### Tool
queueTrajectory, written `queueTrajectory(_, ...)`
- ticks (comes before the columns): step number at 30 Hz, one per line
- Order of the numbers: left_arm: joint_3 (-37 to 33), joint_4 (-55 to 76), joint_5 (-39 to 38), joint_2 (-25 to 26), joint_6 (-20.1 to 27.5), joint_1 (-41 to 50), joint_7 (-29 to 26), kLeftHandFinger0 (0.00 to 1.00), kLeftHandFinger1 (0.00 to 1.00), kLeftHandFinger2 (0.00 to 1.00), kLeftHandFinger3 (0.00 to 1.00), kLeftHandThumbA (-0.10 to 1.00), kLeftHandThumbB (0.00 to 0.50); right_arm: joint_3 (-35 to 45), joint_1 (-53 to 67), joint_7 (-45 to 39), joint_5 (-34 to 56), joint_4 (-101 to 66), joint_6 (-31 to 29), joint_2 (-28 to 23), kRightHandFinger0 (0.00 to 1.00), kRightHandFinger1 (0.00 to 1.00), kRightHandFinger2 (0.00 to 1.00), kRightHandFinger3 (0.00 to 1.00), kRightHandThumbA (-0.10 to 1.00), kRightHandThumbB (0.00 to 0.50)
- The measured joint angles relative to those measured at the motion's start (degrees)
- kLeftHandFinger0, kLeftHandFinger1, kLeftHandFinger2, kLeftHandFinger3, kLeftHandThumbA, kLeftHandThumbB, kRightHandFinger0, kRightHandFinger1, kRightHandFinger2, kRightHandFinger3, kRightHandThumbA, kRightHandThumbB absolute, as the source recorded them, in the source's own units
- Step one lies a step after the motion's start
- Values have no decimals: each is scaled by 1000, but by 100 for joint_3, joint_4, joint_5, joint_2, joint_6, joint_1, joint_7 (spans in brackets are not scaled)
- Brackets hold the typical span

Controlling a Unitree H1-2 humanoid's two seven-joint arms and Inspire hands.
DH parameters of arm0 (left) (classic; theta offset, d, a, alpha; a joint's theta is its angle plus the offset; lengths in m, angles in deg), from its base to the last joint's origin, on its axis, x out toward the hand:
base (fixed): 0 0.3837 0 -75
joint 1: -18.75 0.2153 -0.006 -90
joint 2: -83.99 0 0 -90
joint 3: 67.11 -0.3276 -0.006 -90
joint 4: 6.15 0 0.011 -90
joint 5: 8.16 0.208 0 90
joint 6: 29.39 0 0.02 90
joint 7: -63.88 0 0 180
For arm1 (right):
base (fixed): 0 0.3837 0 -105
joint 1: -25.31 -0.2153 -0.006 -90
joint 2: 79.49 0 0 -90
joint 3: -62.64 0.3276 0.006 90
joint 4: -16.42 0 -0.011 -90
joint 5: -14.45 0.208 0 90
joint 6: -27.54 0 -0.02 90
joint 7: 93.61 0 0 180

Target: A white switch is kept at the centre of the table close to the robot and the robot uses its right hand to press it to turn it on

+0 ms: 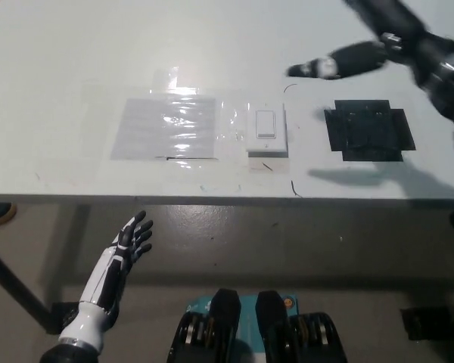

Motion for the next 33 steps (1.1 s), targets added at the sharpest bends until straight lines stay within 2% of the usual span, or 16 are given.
queueTrajectory(1,-3,1,3,2,3,7,0,1000,1000,1000,1000,1000,15,-241,-235,-97,-138,385,22,4,1000,1000,1000,1000,1000,250)
queueTrajectory(4,-11,5,5,5,5,10,0,1000,1000,1000,1000,1000,62,-779,-675,-333,-484,1130,43,34,1000,1000,1000,1000,1000,265)
queueTrajectory(6,-21,7,10,8,5,9,0,1000,1000,1000,1000,1000,45,-1040,-825,-457,-669,1460,33,80,1000,1000,1000,1000,1000,275)
queueTrajectory(8,-27,13,9,8,5,9,0,1000,1000,1000,1000,1000,48,-1305,-894,-571,-857,1669,7,118,1000,1000,1000,1000,1000,320)
queueTrajectory(10,-32,13,7,8,5,9,0,1000,1000,1000,1000,1000,55,-1545,-908,-683,-1052,1820,-4,164,1000,1000,1000,1000,1000,323)
queueTrajectory(12,-34,18,5,8,5,9,1,1000,1000,1000,1000,1000,40,-1665,-885,-753,-1215,1906,-15,202,1000,1000,1000,1000,1000,316)
queueTrajectory(16,-38,19,3,8,5,7,1,1000,1000,1000,1000,1000,22,-1778,-821,-871,-1435,1888,-15,214,1000,1000,1000,1000,1000,294)
queueTrajectory(19,-37,21,-1,9,5,7,0,1000,1000,1000,1000,1000,1,-1808,-749,-945,-1596,1886,-20,214,1000,1000,1000,1000,1000,299)
queueTrajectory(25,-37,36,-10,9,0,7,0,1000,1000,1000,1000,1000,7,-1821,-659,-1063,-1855,1938,-53,215,1000,1000,1000,1000,1000,334)
queueTrajectory(26,-37,38,-10,9,0,7,0,1000,1000,1000,1000,1000,22,-1820,-646,-1074,-1879,1944,-56,217,1000,1000,1000,1000,1000,328)
queueTrajectory(28,-37,43,-10,8,-3,7,0,1000,1000,1000,1000,1000,11,-1820,-597,-1093,-1943,1975,-69,235,1000,1000,1000,1000,1000,338)
queueTrajectory(33,-40,53,-8,9,-7,7,0,1000,1000,1000,1000,1000,5,-1823,-460,-1138,-2093,2026,-85,285,1000,1000,1000,1000,1000,319)
